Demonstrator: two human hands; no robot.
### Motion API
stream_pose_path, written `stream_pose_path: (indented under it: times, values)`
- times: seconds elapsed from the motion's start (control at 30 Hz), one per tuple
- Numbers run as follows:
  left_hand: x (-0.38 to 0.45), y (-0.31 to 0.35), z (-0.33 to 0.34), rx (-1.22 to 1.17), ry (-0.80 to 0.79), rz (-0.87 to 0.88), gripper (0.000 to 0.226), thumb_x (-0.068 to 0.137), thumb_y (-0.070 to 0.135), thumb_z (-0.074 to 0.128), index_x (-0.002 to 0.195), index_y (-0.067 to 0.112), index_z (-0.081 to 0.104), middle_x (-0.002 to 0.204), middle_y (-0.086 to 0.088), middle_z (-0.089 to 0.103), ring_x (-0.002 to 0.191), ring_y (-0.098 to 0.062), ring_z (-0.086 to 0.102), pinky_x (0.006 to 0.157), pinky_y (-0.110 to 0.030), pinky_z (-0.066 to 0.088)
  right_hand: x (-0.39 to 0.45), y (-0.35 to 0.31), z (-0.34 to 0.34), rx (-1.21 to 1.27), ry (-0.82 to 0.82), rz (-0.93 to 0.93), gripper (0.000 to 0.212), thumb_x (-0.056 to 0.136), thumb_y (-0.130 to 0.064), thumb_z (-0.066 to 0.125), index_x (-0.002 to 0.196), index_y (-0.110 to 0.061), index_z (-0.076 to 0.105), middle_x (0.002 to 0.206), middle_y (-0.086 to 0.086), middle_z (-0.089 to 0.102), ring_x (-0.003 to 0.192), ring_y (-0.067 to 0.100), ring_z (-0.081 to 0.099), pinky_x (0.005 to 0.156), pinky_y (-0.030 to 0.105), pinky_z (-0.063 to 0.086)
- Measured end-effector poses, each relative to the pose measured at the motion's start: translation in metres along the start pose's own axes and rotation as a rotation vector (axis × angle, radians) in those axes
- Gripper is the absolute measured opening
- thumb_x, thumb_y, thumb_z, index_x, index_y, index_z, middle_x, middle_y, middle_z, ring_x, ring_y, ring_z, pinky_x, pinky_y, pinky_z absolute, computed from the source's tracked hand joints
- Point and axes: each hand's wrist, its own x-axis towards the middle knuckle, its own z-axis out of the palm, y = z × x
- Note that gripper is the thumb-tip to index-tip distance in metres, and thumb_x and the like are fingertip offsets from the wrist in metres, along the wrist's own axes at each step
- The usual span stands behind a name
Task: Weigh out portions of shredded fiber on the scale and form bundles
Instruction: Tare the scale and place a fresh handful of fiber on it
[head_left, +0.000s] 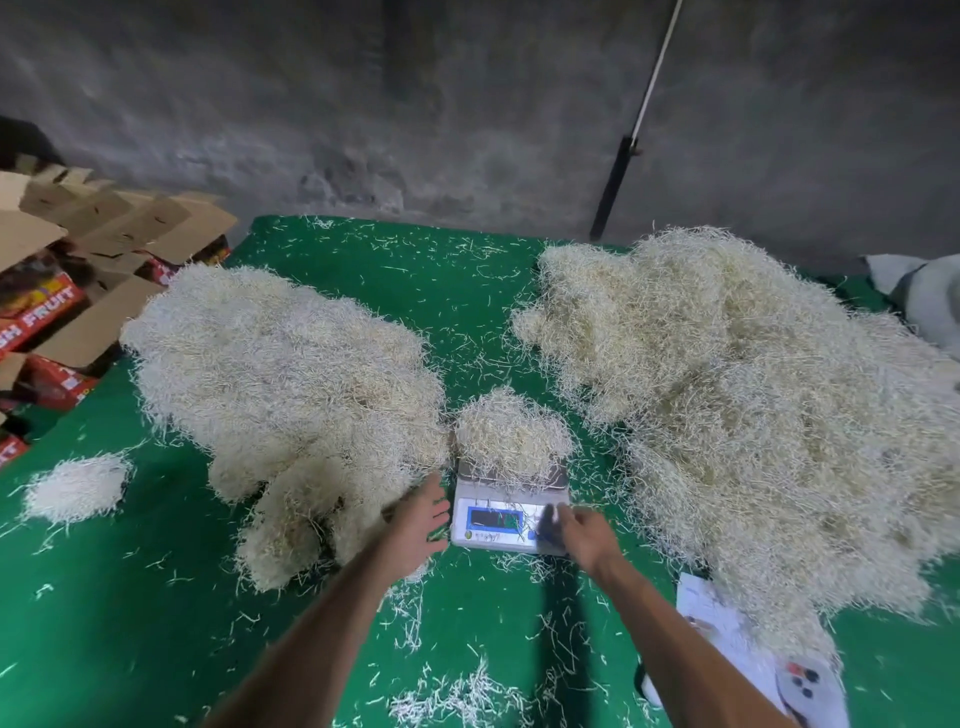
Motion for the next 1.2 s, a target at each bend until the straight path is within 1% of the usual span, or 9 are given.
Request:
stream_pose_path:
  times: [0.23, 0.37, 0.5, 0.67, 0.77, 0.83, 1.03, 1.1, 1.2]
  values:
    - [-0.012, -0.013, 0.013, -0.032, -0.039, -0.041, 0.075, 0.104, 0.063, 0.021, 0.16, 0.013, 0.02, 0.165, -0.008, 0.027, 0.151, -0.025, 0.029, 0.123, -0.056, 0.02, -0.016, 0.015, -0.005, 0.121, -0.042, 0.011, 0.038, 0.111, -0.029, 0.038, 0.107, -0.008, 0.068, 0.094, 0.002, 0.08, 0.091, 0.009, 0.075, 0.101, 0.033, 0.045]
    - [-0.014, -0.011, 0.011, 0.003, -0.032, -0.029, 0.076, 0.105, 0.061, 0.017, 0.159, 0.007, 0.019, 0.163, -0.011, 0.028, 0.149, -0.023, 0.033, 0.122, -0.055, 0.023, -0.016, 0.021, -0.001, 0.169, -0.013, 0.006, 0.034, 0.111, -0.022, 0.039, 0.107, -0.007, 0.069, 0.094, 0.003, 0.08, 0.089, 0.01, 0.076, 0.085, 0.02, 0.051]
    - [-0.012, -0.014, 0.009, 0.05, -0.042, -0.002, 0.08, 0.103, 0.065, 0.016, 0.157, 0.006, 0.025, 0.163, -0.013, 0.03, 0.148, -0.026, 0.034, 0.121, -0.054, 0.026, -0.013, 0.025, -0.005, 0.138, -0.032, -0.023, 0.036, 0.111, -0.021, 0.038, 0.104, -0.006, 0.07, 0.097, 0.01, 0.078, 0.096, 0.02, 0.075, 0.095, 0.032, 0.052]
    - [-0.005, -0.009, 0.013, 0.111, 0.039, 0.011, 0.073, 0.106, 0.059, 0.018, 0.153, 0.006, 0.033, 0.157, -0.015, 0.041, 0.141, -0.027, 0.043, 0.118, -0.053, 0.032, -0.01, 0.021, -0.015, 0.095, -0.089, 0.005, 0.038, 0.111, -0.021, 0.039, 0.103, 0.002, 0.069, 0.099, 0.015, 0.075, 0.097, 0.027, 0.073, 0.081, 0.029, 0.056]
    - [-0.001, 0.006, 0.02, 0.146, 0.096, 0.076, 0.063, 0.108, 0.055, 0.022, 0.145, 0.01, 0.046, 0.144, -0.016, 0.055, 0.125, -0.027, 0.055, 0.113, -0.049, 0.038, -0.005, 0.005, -0.021, 0.022, -0.062, -0.029, 0.043, 0.112, -0.026, 0.037, 0.099, 0.001, 0.07, 0.099, 0.019, 0.074, 0.091, 0.034, 0.072, 0.089, 0.047, 0.058]
    - [0.003, 0.018, 0.024, 0.183, 0.141, 0.186, 0.052, 0.108, 0.051, 0.027, 0.132, 0.014, 0.055, 0.127, -0.013, 0.062, 0.107, -0.022, 0.059, 0.111, -0.05, 0.042, -0.002, -0.013, -0.023, -0.006, 0.057, -0.066, 0.037, 0.111, -0.03, 0.039, 0.105, -0.008, 0.068, 0.109, 0.019, 0.072, 0.083, 0.025, 0.067, 0.086, 0.044, 0.057]
    - [0.019, 0.065, 0.037, 0.176, 0.214, 0.345, 0.062, 0.103, 0.04, 0.054, 0.157, 0.025, 0.028, 0.144, -0.009, 0.045, 0.095, -0.015, 0.061, 0.082, -0.042, 0.062, 0.029, -0.069, -0.024, -0.012, 0.199, -0.18, 0.063, 0.106, -0.042, 0.047, 0.159, -0.012, 0.03, 0.161, 0.013, 0.037, 0.141, 0.034, 0.045, 0.117, 0.053, 0.034]
    - [0.028, 0.076, 0.044, 0.272, 0.261, 0.351, 0.062, 0.101, 0.04, 0.057, 0.156, 0.031, 0.03, 0.145, -0.007, 0.045, 0.087, -0.008, 0.06, 0.073, -0.043, 0.064, 0.045, -0.082, -0.023, 0.045, 0.194, -0.19, 0.063, 0.105, -0.041, 0.05, 0.159, -0.016, 0.03, 0.158, 0.013, 0.041, 0.123, 0.028, 0.058, 0.107, 0.048, 0.047]
    - [0.045, 0.084, 0.051, 0.414, 0.302, 0.321, 0.052, 0.104, 0.035, 0.054, 0.153, 0.033, 0.037, 0.136, -0.011, 0.058, 0.07, -0.007, 0.061, 0.073, -0.042, 0.064, 0.068, -0.096, -0.014, 0.089, 0.115, -0.171, 0.063, 0.103, -0.045, 0.052, 0.157, -0.018, 0.035, 0.144, 0.015, 0.052, 0.097, 0.022, 0.067, 0.07, 0.03, 0.062]
